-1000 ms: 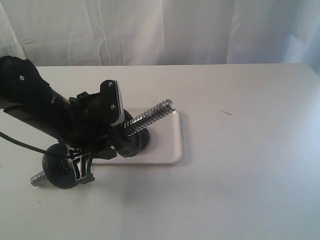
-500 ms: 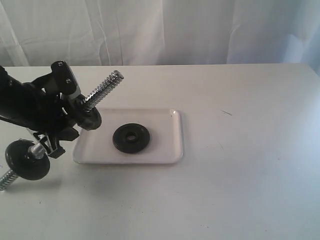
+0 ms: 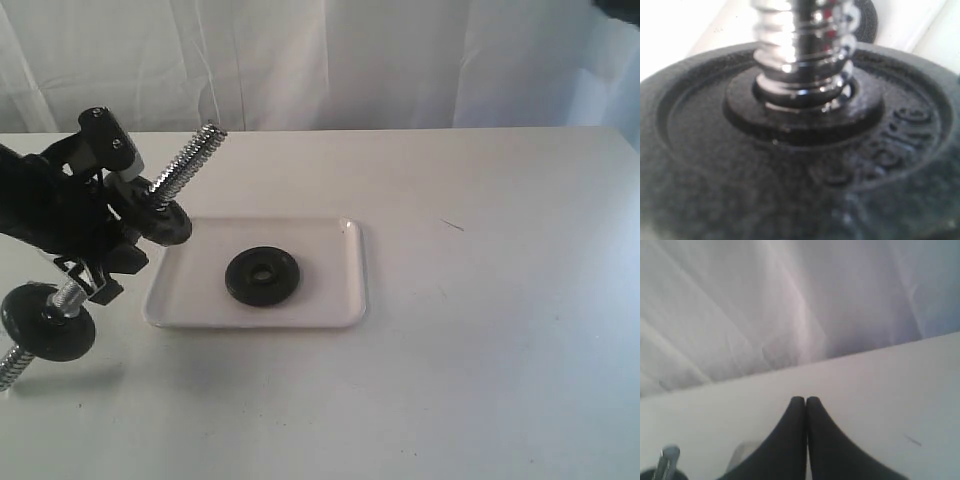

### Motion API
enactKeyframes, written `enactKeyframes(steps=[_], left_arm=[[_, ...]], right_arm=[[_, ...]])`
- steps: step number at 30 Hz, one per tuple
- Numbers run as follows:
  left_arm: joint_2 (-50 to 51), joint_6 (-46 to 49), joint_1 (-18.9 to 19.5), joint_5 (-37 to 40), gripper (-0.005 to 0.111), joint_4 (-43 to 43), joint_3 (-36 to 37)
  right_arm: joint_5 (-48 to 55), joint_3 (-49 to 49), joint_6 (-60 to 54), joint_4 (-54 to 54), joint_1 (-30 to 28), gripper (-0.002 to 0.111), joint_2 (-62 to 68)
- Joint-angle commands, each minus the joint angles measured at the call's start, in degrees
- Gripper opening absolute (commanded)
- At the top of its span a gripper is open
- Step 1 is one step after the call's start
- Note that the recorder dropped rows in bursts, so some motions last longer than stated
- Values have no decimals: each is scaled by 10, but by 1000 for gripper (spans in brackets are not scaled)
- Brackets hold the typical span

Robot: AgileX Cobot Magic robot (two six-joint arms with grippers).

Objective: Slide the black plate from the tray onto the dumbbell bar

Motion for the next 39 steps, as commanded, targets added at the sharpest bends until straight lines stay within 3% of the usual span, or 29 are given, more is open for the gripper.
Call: enactKeyframes(steps=[1,6,8,13,15,27,35,39], left_arm=[[-36,-15,30,-55,0,-28,-18],[-36,-26,61,-62,0,-28,-18],[-36,-26,68,-61,0,-28,-18],[-36,-26,69,-63,0,-28,-18],[-36,-26,69,-63,0,-28,-18],[-36,-26,69,-61,0,-28,-18],[-36,-26,69,-58,0,-28,-18],[-36,-26,69,-59,0,-28,-18]], right_arm=[[139,-126,-152,26,49,0,149],[232,-224,-242,40,65,6,287],[267,-252,-277,69,71,19,330],[311,-312,-316,118,101,73,430],[311,-329,-316,118,116,82,464],[302,-425,-316,99,187,82,590],[273,-435,-255,90,189,71,587],[276,-434,-236,91,189,71,587]])
